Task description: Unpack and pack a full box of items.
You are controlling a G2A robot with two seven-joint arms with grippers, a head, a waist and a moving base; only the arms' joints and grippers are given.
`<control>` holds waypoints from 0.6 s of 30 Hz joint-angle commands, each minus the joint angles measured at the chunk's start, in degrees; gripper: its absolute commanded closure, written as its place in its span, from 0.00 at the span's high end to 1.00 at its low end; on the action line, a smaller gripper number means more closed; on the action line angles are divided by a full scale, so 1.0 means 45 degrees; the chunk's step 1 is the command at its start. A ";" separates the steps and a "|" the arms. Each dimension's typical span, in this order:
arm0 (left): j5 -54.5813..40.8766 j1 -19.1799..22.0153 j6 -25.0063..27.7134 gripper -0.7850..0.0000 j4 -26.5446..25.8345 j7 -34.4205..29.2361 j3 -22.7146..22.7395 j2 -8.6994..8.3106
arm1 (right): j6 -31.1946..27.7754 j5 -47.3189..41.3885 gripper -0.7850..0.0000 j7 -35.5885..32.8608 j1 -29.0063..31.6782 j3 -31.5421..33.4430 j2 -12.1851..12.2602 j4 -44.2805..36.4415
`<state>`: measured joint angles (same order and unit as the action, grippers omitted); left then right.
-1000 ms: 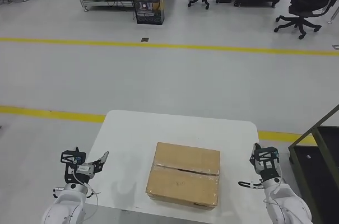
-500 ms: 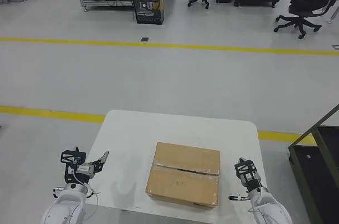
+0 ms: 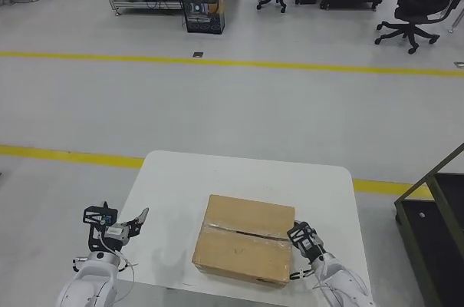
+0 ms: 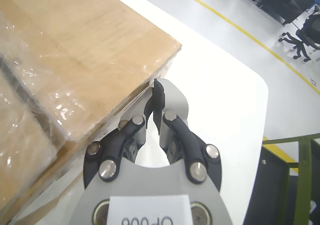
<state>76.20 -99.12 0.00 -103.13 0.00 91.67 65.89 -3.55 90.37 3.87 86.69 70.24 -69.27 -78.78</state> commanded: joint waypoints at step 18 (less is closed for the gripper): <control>0.0000 0.0000 0.0000 1.00 0.0000 0.0000 0.0000 0.0000 | -0.1248 0.0513 0.00 0.0005 -0.0335 -0.1028 -0.0146 0.0335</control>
<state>76.20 -99.12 0.00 -103.13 0.00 91.67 65.89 -8.97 92.64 4.21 85.45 66.16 -69.81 -77.26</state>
